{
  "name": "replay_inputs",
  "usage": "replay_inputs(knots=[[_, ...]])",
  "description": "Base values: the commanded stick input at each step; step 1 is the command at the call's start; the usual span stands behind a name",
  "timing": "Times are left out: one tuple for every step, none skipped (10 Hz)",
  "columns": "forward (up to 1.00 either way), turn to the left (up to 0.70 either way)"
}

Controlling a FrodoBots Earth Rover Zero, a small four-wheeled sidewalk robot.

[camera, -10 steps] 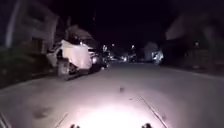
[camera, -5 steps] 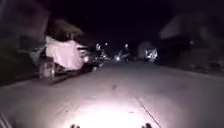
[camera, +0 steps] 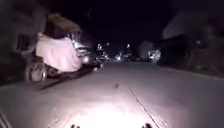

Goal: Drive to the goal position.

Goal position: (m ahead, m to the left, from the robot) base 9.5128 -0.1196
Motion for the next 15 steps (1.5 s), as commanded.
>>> replay_inputs(knots=[[0.85, 0.0], [0.85, 0.0], [0.85, 0.0], [0.85, 0.0], [0.85, 0.0], [0.85, 0.0], [0.85, 0.0], [0.85, 0.0], [0.85, 0.0], [0.85, 0.0], [0.85, 0.0], [0.85, 0.0], [0.85, 0.0], [0.85, -0.03], [0.85, -0.23]])
